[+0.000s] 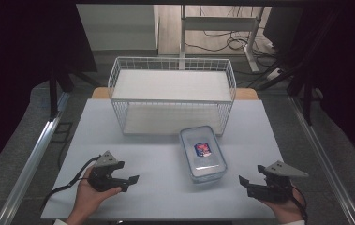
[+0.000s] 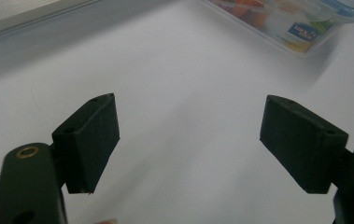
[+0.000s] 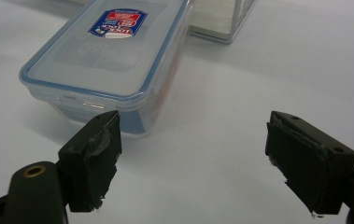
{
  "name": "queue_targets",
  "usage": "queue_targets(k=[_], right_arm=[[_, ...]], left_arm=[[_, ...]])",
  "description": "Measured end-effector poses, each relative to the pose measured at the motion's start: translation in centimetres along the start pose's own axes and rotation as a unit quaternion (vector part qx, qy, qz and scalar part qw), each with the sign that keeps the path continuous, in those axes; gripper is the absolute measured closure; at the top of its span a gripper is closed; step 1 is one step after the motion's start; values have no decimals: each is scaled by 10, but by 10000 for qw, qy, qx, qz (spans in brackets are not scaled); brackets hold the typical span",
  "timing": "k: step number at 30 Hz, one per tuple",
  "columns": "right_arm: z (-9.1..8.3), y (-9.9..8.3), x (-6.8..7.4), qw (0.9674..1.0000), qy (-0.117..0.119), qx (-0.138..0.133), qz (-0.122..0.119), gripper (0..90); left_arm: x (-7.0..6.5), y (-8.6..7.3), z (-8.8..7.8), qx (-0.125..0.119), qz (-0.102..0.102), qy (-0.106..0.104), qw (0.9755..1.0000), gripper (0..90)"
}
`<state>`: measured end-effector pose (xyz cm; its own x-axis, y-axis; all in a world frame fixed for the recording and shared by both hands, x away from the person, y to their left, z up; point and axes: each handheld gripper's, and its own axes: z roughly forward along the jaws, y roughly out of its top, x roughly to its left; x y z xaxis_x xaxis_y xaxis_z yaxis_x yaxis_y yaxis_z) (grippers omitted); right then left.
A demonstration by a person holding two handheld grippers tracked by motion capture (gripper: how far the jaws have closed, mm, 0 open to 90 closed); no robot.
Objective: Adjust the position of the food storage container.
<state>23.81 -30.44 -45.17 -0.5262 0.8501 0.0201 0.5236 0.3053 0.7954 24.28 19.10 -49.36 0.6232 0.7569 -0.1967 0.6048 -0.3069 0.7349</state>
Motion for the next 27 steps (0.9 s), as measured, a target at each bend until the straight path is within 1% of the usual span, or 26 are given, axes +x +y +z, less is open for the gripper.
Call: queue_targets(k=[3,5,7,8,9,10,13,16,20,21,22,24,27], right_arm=[[-2,0,-1,10000,24,2,29,195],[-3,0,-3,10000,-30,28,78,207],[-2,1,-3,9999,-5,63,81,214],[-1,1,-3,9999,1,91,145,218],[0,1,-3,9998,8,86,159,219],[0,1,-3,9998,24,105,181,219],[0,1,-3,9998,3,135,142,223],[1,2,-2,9998,7,164,92,229],[1,3,-2,9998,7,181,109,244],[0,4,-3,9998,24,194,102,264],[0,5,-3,9997,43,211,88,286],[0,8,-3,9997,16,219,129,294],[3,10,-2,9995,18,262,160,301]], left_arm=[[2,1,1,-12,-21,4,10000,196],[2,1,0,-9,-17,52,10000,196],[2,1,0,-5,-17,71,10000,196],[2,2,1,-17,-35,56,10000,196],[2,2,1,-17,-35,56,10000,196],[2,1,1,1,-2,64,10000,196],[0,-1,0,31,50,99,9999,196],[0,0,-2,-7,36,91,10000,196],[1,-1,-2,11,110,137,9998,196],[0,-1,-2,22,113,140,9998,197],[-1,-2,-3,40,161,143,9998,197],[-2,-4,-5,22,199,160,9997,196],[-3,-5,-9,-28,181,164,9997,196]])
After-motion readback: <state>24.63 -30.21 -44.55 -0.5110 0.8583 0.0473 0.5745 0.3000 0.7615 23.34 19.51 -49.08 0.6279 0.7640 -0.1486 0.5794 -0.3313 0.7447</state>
